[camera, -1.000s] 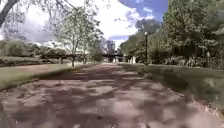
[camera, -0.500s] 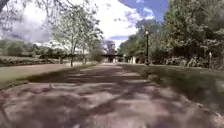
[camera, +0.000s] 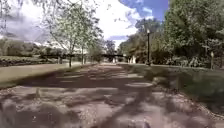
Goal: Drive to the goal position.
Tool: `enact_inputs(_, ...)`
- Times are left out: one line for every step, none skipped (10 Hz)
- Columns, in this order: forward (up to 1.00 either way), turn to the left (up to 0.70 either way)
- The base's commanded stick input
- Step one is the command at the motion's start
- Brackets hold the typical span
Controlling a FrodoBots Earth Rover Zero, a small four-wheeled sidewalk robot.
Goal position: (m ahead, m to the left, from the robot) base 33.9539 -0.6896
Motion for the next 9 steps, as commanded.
enact_inputs(1.0,0.0)
enact_inputs(1.0,0.0)
enact_inputs(1.0,0.0)
enact_inputs(1.0,0.0)
enact_inputs(1.0,0.0)
enact_inputs(1.0,0.0)
enact_inputs(1.0,0.0)
enact_inputs(1.0,0.0)
enact_inputs(1.0,0.0)
